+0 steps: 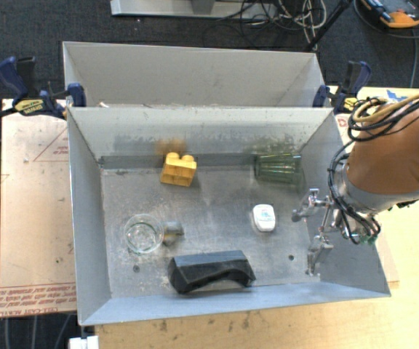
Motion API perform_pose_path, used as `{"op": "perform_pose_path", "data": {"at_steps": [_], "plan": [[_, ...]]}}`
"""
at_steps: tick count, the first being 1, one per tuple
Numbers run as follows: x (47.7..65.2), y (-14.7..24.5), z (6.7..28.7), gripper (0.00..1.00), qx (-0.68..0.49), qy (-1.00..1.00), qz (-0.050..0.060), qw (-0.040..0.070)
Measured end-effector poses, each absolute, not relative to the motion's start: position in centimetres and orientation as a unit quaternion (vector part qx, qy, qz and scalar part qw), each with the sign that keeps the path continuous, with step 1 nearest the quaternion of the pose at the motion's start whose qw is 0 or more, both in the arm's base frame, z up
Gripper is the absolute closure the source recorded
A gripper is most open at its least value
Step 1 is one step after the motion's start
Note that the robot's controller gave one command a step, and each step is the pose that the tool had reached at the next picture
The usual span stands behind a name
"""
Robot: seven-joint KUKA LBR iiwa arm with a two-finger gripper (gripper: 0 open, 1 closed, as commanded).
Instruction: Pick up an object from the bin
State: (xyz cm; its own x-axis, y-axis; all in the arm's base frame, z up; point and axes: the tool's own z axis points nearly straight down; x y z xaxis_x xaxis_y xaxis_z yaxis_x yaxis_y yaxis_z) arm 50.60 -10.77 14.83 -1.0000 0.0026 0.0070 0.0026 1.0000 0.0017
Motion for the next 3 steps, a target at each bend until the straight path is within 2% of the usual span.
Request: {"op": "perform_pose_path", "data": {"at_steps": [1,2,3], "plan": [[50.8,-10.7,15.2,0.00,0.000,-1.000,0.000,0.000],[54.2,-8.9,11.2,0.00,0.122,-0.992,0.002,-0.006],[55.8,-7.9,8.9,0.00,0.216,-0.976,0.001,-0.005]]}}
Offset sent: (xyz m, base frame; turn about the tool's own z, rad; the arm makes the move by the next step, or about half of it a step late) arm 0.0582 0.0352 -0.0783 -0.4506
